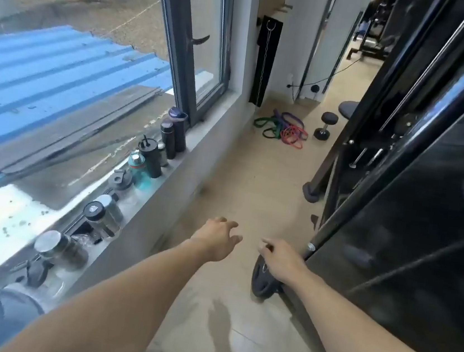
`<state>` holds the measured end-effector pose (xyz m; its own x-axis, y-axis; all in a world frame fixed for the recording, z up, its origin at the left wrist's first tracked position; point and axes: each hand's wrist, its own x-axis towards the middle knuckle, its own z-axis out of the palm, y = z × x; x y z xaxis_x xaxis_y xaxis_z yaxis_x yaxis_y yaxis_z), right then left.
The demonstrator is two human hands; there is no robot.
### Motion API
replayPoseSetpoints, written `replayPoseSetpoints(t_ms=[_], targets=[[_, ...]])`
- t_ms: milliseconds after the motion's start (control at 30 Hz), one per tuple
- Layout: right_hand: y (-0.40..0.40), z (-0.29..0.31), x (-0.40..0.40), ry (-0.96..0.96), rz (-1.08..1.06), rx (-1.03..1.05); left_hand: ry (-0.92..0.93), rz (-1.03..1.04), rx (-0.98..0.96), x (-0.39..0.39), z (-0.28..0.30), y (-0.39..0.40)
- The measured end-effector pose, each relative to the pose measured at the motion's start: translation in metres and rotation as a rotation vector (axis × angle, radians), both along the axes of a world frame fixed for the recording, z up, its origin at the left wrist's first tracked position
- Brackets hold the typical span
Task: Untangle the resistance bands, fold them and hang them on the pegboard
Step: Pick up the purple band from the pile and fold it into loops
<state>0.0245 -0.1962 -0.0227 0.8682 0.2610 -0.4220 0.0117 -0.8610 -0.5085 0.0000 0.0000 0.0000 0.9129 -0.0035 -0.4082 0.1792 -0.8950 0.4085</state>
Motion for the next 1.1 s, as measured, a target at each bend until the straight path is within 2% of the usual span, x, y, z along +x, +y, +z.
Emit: replayPoseSetpoints(t_ms=[200,333,633,900,1100], targets=[[0.014,-0.046,0.059,0.186,-0.005,-0.075,0.168,-0.062,0.039,0.073,-0.044,0.014],[0.018,-0.066,0.123,0.255,-0.016,-0.107,0.199,-0.105,0.094,0.135,-0.053,0.020],[0.042,-0.067,0.270,0.330,-0.012,-0.136,0.232,-0.072,0.078,0.267,-0.052,0.051],[0.082,-0.090,0.425,0.347,-0.096,-0.152,0.191,-0.076,0.047,0.448,-0.073,0.100],[0.122,-0.079,0.544,0.320,-0.206,-0.117,0.163,-0.165,0.073,0.587,-0.070,0.145]])
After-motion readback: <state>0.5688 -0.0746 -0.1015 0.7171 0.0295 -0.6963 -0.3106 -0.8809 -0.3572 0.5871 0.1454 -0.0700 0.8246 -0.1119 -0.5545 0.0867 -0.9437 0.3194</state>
